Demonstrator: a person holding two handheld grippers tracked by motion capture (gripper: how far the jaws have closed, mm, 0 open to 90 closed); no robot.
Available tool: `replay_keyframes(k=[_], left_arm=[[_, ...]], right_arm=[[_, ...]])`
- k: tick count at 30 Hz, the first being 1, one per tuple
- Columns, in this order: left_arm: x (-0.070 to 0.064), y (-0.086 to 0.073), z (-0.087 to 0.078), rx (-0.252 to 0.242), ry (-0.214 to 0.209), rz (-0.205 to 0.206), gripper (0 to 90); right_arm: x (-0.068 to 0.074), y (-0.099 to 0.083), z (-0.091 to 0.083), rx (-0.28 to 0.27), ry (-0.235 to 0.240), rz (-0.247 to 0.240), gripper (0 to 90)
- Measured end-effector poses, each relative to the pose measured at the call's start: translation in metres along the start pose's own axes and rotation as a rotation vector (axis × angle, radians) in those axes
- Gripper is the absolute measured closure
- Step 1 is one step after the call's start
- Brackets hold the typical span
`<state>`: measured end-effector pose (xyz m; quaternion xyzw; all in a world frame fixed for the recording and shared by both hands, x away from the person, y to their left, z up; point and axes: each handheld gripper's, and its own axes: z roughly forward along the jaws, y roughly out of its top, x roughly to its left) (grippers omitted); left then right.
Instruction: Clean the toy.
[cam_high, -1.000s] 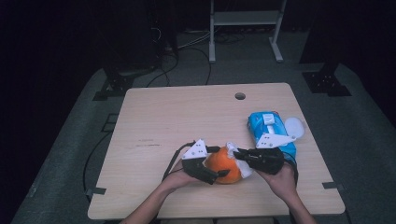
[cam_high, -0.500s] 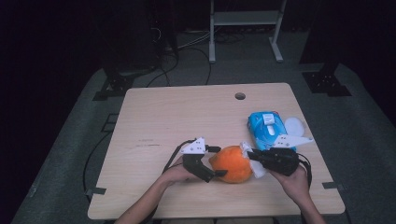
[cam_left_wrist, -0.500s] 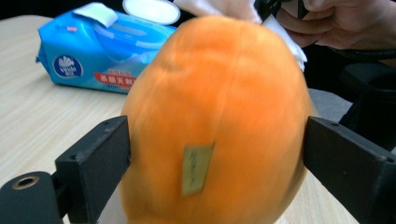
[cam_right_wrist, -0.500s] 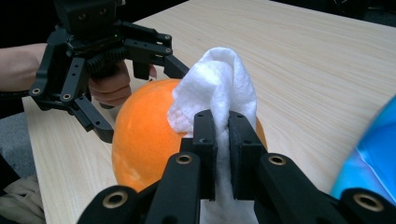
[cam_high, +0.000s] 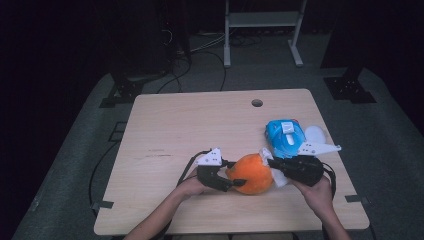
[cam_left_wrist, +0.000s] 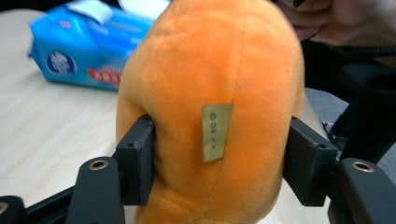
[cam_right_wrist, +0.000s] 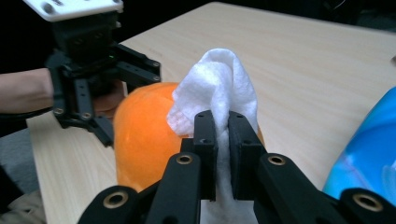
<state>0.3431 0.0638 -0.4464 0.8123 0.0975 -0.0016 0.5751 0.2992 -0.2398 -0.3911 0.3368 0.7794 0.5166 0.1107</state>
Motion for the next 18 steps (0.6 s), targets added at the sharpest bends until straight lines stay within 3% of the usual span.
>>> replay_keyframes(k=[3,7,13,18], left_arm=[[-0.004,0.013,-0.015,-0.027,0.016,0.026,36.5],[-0.008,0.023,-0.032,0.013,0.055,0.055,36.7],[-0.007,0.017,-0.049,0.062,0.091,0.024,36.7],[-0.001,0.001,-0.048,0.119,0.119,-0.007,36.5]], right_arm=[[0.001,0.007,-0.003,-0.036,0.014,0.007,82.6],[0.000,0.011,0.003,-0.073,0.072,0.038,82.6],[0.000,0.009,0.027,-0.036,0.105,0.061,82.5],[-0.001,0.003,0.050,0.038,0.096,0.058,82.6]])
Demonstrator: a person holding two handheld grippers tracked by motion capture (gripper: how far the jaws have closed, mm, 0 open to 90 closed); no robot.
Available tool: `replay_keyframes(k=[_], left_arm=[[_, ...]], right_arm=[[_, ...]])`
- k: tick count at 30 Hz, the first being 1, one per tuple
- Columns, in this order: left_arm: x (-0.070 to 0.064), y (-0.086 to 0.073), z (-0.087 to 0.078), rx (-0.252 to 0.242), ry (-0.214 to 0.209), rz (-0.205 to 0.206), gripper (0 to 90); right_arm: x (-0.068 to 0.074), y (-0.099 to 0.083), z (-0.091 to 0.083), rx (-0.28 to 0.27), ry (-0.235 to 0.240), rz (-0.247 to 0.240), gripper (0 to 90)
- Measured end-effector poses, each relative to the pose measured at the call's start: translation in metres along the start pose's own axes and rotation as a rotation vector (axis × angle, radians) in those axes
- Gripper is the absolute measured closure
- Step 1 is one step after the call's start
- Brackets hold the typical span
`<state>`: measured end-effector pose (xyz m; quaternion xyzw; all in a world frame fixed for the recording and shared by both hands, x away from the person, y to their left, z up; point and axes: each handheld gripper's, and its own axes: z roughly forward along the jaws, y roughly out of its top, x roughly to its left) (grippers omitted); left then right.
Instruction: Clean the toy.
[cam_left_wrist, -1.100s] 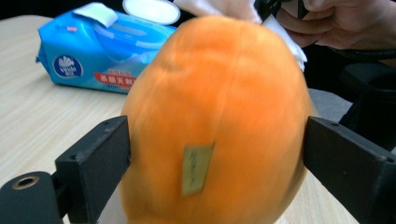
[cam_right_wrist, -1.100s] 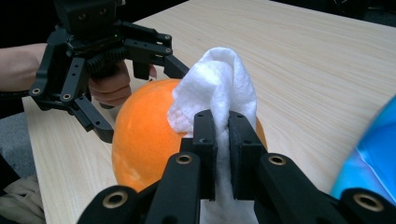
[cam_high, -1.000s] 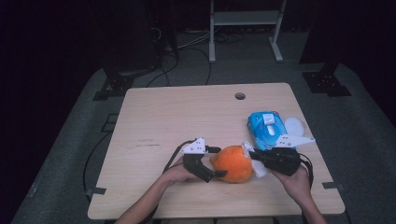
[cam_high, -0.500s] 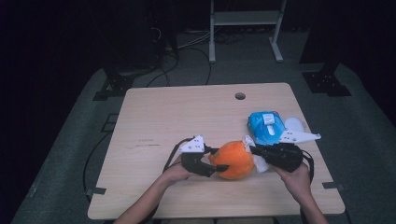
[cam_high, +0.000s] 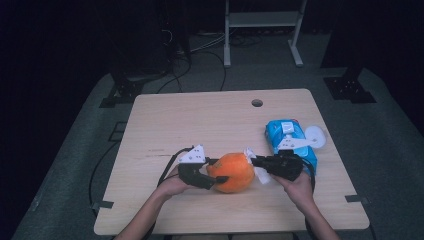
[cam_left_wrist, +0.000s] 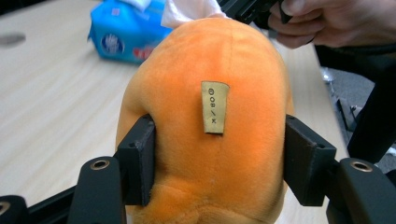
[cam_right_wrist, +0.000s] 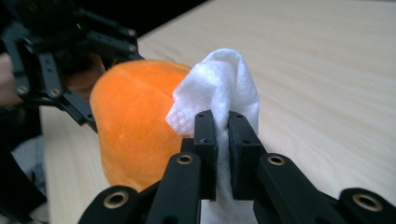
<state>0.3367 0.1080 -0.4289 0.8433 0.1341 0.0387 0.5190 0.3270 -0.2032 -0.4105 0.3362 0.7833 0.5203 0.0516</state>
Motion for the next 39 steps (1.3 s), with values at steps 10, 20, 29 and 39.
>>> replay_keyframes(k=[10,20,29,39], left_arm=[[-0.003,0.005,0.010,0.037,0.010,0.019,33.0],[-0.007,0.012,0.019,0.065,0.020,0.051,31.9],[-0.007,0.009,0.020,0.048,0.016,0.050,26.8],[0.002,0.002,0.024,-0.044,-0.012,-0.023,13.8]], right_arm=[[0.013,0.006,0.001,-0.001,0.005,-0.040,82.5],[0.028,0.018,0.009,-0.026,0.049,-0.086,82.4],[0.026,0.014,0.014,0.015,0.016,-0.114,82.4],[0.004,-0.003,-0.003,0.023,-0.042,-0.056,82.3]])
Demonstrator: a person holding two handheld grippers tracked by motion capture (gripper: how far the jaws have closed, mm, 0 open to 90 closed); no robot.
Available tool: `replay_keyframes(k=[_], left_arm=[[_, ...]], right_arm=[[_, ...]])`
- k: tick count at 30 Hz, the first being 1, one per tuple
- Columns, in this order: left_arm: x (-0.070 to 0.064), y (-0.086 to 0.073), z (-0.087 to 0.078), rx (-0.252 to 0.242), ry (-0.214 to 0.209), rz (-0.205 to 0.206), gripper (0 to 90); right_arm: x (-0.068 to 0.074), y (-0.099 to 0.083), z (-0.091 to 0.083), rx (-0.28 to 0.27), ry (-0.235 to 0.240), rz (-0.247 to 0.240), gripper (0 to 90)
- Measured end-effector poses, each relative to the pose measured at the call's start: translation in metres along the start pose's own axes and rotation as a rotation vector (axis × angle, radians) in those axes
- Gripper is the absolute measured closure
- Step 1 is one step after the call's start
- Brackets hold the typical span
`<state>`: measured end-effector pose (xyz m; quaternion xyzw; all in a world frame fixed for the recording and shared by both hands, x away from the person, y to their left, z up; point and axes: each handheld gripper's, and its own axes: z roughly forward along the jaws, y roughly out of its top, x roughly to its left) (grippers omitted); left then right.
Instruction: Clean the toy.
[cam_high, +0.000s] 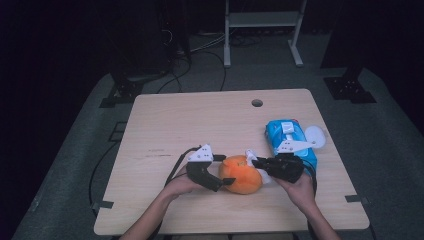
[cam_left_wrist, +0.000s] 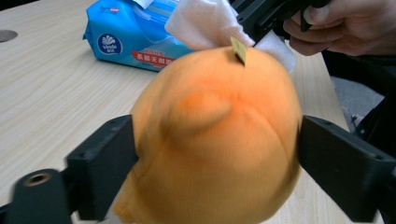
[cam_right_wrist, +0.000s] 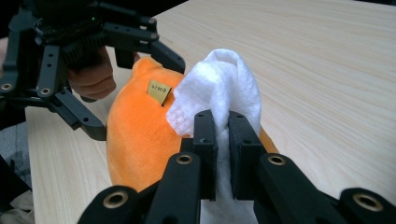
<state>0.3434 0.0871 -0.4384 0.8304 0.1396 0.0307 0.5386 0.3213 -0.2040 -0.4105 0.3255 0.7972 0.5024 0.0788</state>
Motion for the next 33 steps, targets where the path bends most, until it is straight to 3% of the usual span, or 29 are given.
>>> replay_keyframes(k=[2,6,11,12,16,20,25,33], left_arm=[[-0.003,0.000,0.001,0.011,0.006,0.028,21.8],[-0.006,0.002,0.002,0.025,0.015,0.035,31.5],[-0.010,0.006,0.004,0.033,0.035,0.023,32.5],[-0.011,0.007,0.005,0.034,0.038,0.024,32.5],[-0.011,0.007,0.005,0.035,0.038,0.030,27.6],[-0.011,0.007,0.007,0.009,0.023,0.026,17.8],[-0.009,0.009,0.010,-0.015,0.002,0.042,10.8],[0.006,0.003,0.021,-0.060,-0.033,-0.032,9.1]], right_arm=[[-0.002,-0.001,-0.002,-0.003,0.003,0.012,82.4],[0.008,0.007,-0.003,-0.018,0.016,-0.014,82.6],[0.028,0.020,0.005,-0.027,0.061,-0.074,82.6],[0.038,0.026,0.012,-0.021,0.080,-0.100,82.5],[0.048,0.029,0.022,0.026,0.030,-0.162,82.6],[0.039,0.023,0.017,0.035,0.011,-0.139,82.7],[0.025,0.012,-0.002,0.012,-0.015,-0.092,82.8],[0.009,-0.008,-0.030,-0.023,-0.021,-0.019,82.7]])
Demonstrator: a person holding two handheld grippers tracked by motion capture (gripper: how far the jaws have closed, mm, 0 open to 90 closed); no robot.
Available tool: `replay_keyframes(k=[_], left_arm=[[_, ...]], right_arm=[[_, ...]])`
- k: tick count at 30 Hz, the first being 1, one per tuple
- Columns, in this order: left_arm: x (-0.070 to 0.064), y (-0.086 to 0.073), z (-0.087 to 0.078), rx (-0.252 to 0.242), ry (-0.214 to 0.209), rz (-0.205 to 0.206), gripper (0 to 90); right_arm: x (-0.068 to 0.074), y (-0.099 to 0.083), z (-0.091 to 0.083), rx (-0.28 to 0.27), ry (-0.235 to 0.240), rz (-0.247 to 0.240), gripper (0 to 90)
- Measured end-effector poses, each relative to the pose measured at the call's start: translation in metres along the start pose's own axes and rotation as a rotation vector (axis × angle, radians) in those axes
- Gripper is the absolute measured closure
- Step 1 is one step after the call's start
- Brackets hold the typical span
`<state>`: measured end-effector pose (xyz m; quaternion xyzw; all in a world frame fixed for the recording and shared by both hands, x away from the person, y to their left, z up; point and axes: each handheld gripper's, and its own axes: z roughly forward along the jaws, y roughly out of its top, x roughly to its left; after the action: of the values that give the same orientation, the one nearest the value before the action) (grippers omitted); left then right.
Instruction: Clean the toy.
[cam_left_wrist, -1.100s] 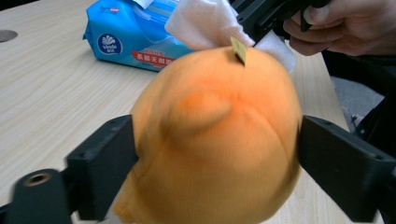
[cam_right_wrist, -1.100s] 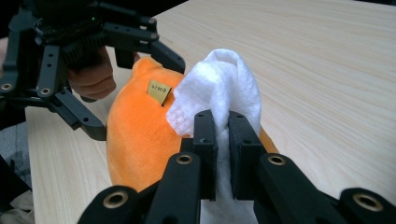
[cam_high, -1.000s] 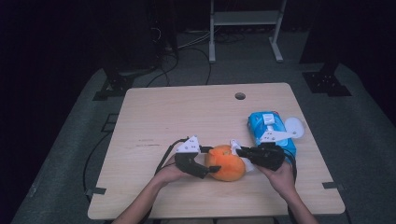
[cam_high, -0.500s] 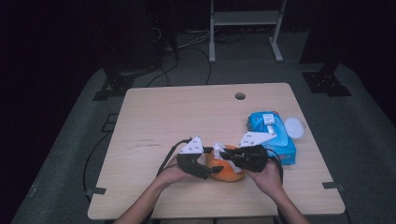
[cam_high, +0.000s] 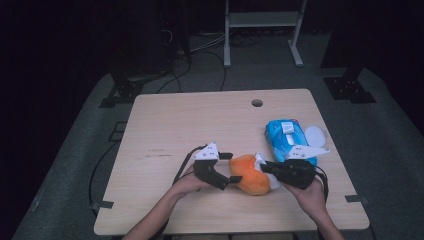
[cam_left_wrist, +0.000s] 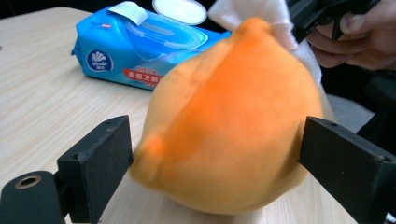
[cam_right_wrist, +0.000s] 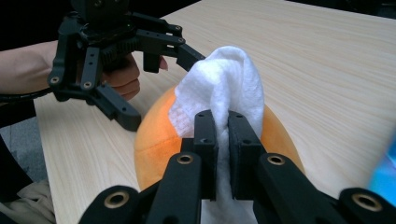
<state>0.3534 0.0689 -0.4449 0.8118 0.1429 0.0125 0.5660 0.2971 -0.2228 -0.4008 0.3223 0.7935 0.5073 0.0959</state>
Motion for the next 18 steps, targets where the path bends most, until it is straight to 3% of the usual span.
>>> replay_keyframes(k=[6,10,11,14,18], left_arm=[[0.008,-0.007,0.012,0.003,-0.069,-0.067,8.1],[0.010,-0.011,0.023,-0.034,-0.129,-0.119,8.4],[0.009,-0.012,0.024,-0.045,-0.146,-0.124,12.7],[0.003,-0.004,0.020,-0.047,-0.130,-0.123,28.1],[-0.008,0.016,0.000,-0.045,-0.082,-0.059,31.5]], right_arm=[[-0.011,-0.010,-0.015,-0.014,-0.018,0.049,82.7],[-0.015,-0.014,-0.018,-0.023,-0.019,0.073,82.6],[-0.016,-0.013,-0.018,-0.026,-0.023,0.074,82.7],[-0.016,-0.010,-0.019,-0.045,-0.023,0.094,83.3],[-0.013,-0.001,-0.020,-0.096,0.001,0.106,83.6]])
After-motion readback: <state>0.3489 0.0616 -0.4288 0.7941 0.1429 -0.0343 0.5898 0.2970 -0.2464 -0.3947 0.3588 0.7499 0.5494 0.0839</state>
